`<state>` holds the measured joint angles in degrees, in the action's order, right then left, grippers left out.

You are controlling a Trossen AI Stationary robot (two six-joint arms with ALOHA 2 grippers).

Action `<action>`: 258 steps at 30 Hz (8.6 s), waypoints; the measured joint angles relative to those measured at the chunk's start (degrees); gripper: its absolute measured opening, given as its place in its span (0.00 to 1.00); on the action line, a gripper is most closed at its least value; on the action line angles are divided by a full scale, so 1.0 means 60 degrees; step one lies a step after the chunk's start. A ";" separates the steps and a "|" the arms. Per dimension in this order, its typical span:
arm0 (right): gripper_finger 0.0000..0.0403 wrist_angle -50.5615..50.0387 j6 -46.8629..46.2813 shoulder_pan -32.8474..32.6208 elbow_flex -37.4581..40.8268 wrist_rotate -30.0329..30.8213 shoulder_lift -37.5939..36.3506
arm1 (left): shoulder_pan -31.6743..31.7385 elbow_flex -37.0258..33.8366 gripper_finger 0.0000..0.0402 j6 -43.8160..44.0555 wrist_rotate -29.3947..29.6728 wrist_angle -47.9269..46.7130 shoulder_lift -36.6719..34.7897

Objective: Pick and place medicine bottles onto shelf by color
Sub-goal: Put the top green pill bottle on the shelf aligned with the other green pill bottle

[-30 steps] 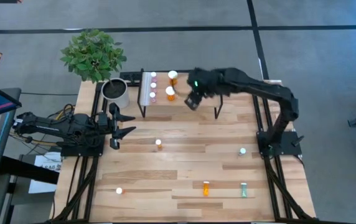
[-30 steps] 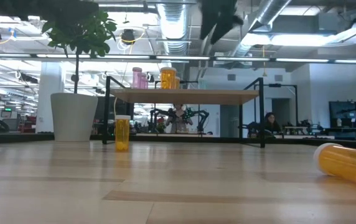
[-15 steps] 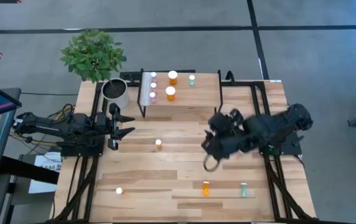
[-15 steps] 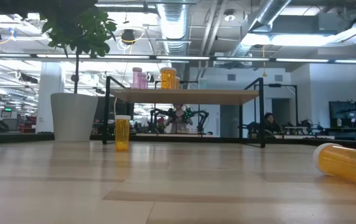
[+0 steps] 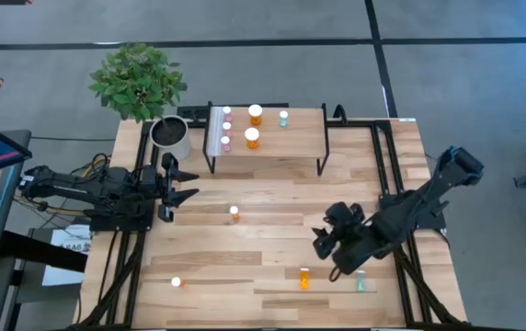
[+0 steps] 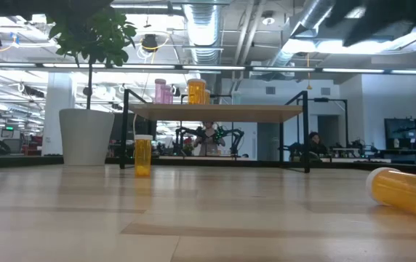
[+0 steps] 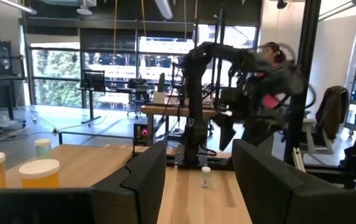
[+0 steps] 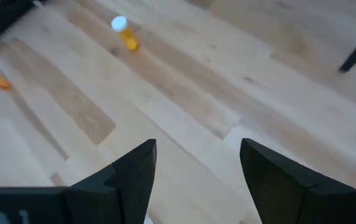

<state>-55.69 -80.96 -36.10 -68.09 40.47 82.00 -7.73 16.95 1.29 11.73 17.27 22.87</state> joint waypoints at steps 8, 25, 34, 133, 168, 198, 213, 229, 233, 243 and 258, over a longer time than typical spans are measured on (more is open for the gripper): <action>0.63 0.4933 0.2118 -0.0096 0.3389 0.0015 -0.1955 | -0.0003 0.0000 0.43 0.0006 0.0004 -0.0027 0.0000; 0.63 0.9009 0.6133 0.3220 0.4742 -0.4844 -0.2171 | -0.0003 0.0000 0.43 -0.0175 0.0044 -0.0081 0.0000; 0.63 0.6392 0.4434 0.3650 0.4742 -0.6081 -0.2615 | 0.0001 0.0000 0.43 -0.0357 0.0268 -0.0137 0.0180; 0.52 -0.0772 -0.1284 0.2138 0.4841 -0.5717 -0.3024 | -0.0010 0.0000 0.43 -0.0130 0.0001 0.0187 0.0378; 0.39 -0.0672 -0.1178 0.2135 0.4833 -0.6043 -0.2361 | -0.0010 0.0000 0.43 -0.0115 0.0000 0.0187 0.0376; 0.36 0.1153 0.4441 0.6267 0.0734 -0.5326 -0.2365 | -0.0010 0.0000 0.43 -0.0105 -0.0148 0.0197 0.0379; 0.37 0.1498 0.7688 0.8858 -0.2035 -0.6562 -0.0572 | -0.0008 0.0000 0.43 -0.0279 -0.0347 0.0217 0.0377; 0.37 -0.2234 1.0720 1.0187 -0.7502 -0.6706 0.3416 | -0.0008 0.0000 0.43 -0.0281 -0.0645 0.0231 0.0377; 0.37 -0.3049 1.1314 1.0302 -0.8535 -0.6699 0.4275 | -0.0006 0.0000 0.43 -0.0276 -0.0648 0.0231 0.0375; 0.37 -0.3933 1.1856 1.0629 -0.9618 -0.6481 0.5614 | -0.0006 0.0000 0.43 -0.0272 -0.0648 0.0180 0.0375; 0.39 -0.3605 1.2168 1.0646 -0.9632 -0.6473 0.5598 | -0.0006 0.0000 0.43 -0.0311 -0.0594 0.0042 0.0379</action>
<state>-77.32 -7.95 27.78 -125.89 1.63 115.59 -7.77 16.95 -0.57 8.16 17.52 25.15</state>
